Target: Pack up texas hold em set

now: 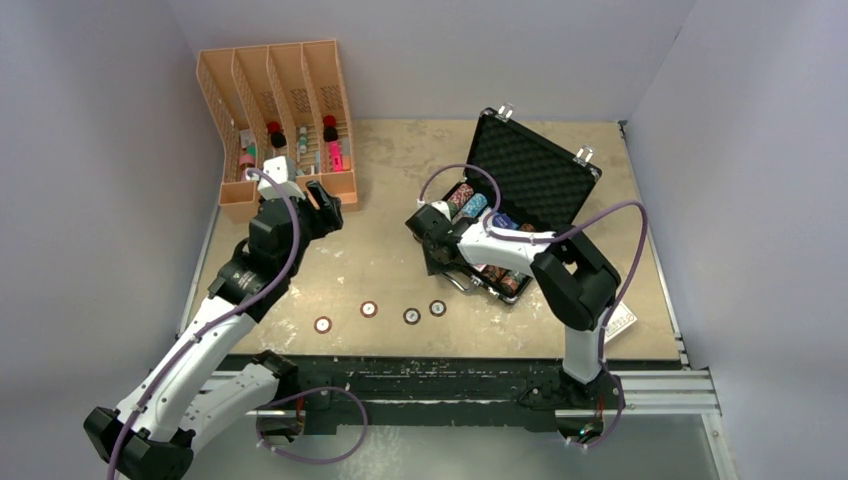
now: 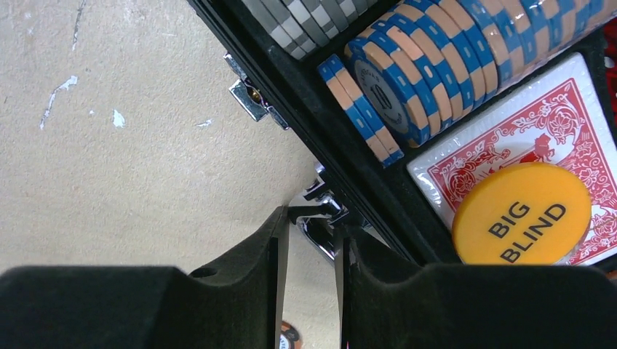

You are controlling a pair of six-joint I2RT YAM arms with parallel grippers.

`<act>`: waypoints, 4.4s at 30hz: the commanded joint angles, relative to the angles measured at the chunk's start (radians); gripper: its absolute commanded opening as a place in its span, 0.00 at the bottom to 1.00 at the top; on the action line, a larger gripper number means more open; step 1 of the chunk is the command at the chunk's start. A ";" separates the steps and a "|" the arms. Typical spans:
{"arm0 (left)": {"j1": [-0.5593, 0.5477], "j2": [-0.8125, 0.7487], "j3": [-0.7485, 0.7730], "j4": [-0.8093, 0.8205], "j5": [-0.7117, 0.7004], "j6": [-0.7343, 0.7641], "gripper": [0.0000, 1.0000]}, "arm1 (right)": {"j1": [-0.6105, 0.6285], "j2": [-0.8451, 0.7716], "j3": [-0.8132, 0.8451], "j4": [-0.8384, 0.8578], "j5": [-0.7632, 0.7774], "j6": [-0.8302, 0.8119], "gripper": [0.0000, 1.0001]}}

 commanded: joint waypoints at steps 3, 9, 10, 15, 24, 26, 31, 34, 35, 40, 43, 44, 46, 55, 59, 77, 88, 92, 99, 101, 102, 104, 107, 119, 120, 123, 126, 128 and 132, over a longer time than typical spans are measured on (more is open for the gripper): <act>0.001 -0.003 0.005 0.033 -0.022 -0.018 0.61 | -0.112 0.071 0.084 0.224 0.037 -0.118 0.30; 0.001 0.000 0.008 0.033 -0.024 -0.018 0.61 | -0.151 0.101 0.137 0.262 0.015 -0.178 0.30; 0.001 0.000 0.008 0.033 -0.023 -0.018 0.62 | -0.151 0.100 0.142 0.262 0.011 -0.182 0.31; 0.001 0.001 0.011 0.029 -0.022 -0.019 0.62 | -0.139 0.004 0.107 0.224 -0.011 -0.184 0.36; 0.001 0.014 0.012 0.035 -0.006 -0.050 0.62 | -0.017 -0.235 0.006 0.026 -0.054 -0.101 0.53; 0.001 0.014 0.013 0.034 -0.005 -0.059 0.62 | 0.026 -0.251 -0.008 -0.021 -0.054 -0.065 0.57; 0.001 0.010 0.014 0.023 -0.004 -0.073 0.65 | 0.144 -0.251 -0.054 -0.108 -0.059 0.020 0.63; 0.001 0.002 0.014 0.012 -0.022 -0.081 0.67 | 0.192 -0.246 -0.075 -0.134 -0.073 0.052 0.64; 0.001 0.000 0.014 0.009 -0.035 -0.083 0.68 | 0.209 -0.242 -0.081 -0.138 -0.078 0.061 0.64; 0.001 -0.002 0.015 -0.007 -0.054 -0.091 0.72 | 0.235 -0.200 -0.101 -0.159 -0.097 0.104 0.56; 0.001 -0.001 0.014 -0.015 -0.052 -0.095 0.73 | 0.236 -0.179 -0.106 -0.180 -0.074 0.149 0.55; 0.001 0.000 0.014 -0.018 -0.052 -0.096 0.73 | 0.235 -0.175 -0.107 -0.188 -0.067 0.169 0.55; 0.001 -0.001 0.014 -0.021 -0.049 -0.098 0.73 | 0.235 -0.167 -0.108 -0.201 -0.072 0.179 0.57; 0.002 0.006 0.016 -0.018 -0.046 -0.101 0.73 | 0.213 -0.104 -0.099 -0.204 -0.068 0.166 0.58; 0.001 0.006 0.015 -0.015 -0.048 -0.102 0.73 | 0.192 -0.105 -0.094 -0.223 -0.060 0.152 0.58; 0.001 -0.016 -0.013 -0.001 -0.060 -0.086 0.73 | 0.135 0.021 -0.035 -0.283 -0.159 0.034 0.45; 0.001 -0.016 -0.065 0.011 0.027 -0.137 0.73 | 0.115 -0.061 -0.025 -0.243 -0.081 0.089 0.36; 0.001 0.007 -0.126 0.072 0.147 -0.183 0.73 | 0.071 -0.157 -0.038 -0.208 -0.046 0.115 0.36; -0.001 0.070 -0.267 0.302 0.401 -0.267 0.73 | 0.013 -0.255 -0.054 -0.113 -0.039 0.150 0.36; -0.005 0.091 -0.308 0.405 0.453 -0.286 0.72 | 0.001 -0.266 -0.045 -0.077 -0.049 0.164 0.36; -0.009 0.100 -0.327 0.449 0.475 -0.295 0.72 | -0.006 -0.271 -0.040 -0.053 -0.055 0.175 0.36; -0.026 0.120 -0.357 0.532 0.504 -0.300 0.71 | -0.020 -0.287 -0.032 -0.014 -0.066 0.197 0.36; -0.068 0.149 -0.395 0.644 0.511 -0.288 0.69 | -0.048 -0.320 -0.039 0.052 -0.104 0.242 0.36; -0.206 0.356 -0.482 1.096 0.532 -0.312 0.67 | -0.118 -0.489 -0.176 0.222 -0.264 0.431 0.37; -0.210 0.374 -0.484 1.137 0.535 -0.322 0.67 | -0.121 -0.494 -0.181 0.226 -0.277 0.440 0.37; -0.214 0.415 -0.485 1.217 0.537 -0.339 0.67 | -0.124 -0.507 -0.194 0.246 -0.308 0.449 0.37; -0.216 0.430 -0.489 1.270 0.531 -0.346 0.66 | -0.127 -0.510 -0.198 0.254 -0.326 0.452 0.36; -0.217 0.430 -0.490 1.283 0.515 -0.347 0.62 | -0.127 -0.509 -0.197 0.261 -0.337 0.453 0.36; -0.218 0.425 -0.485 1.239 0.447 -0.358 0.50 | -0.128 -0.510 -0.199 0.274 -0.353 0.457 0.36</act>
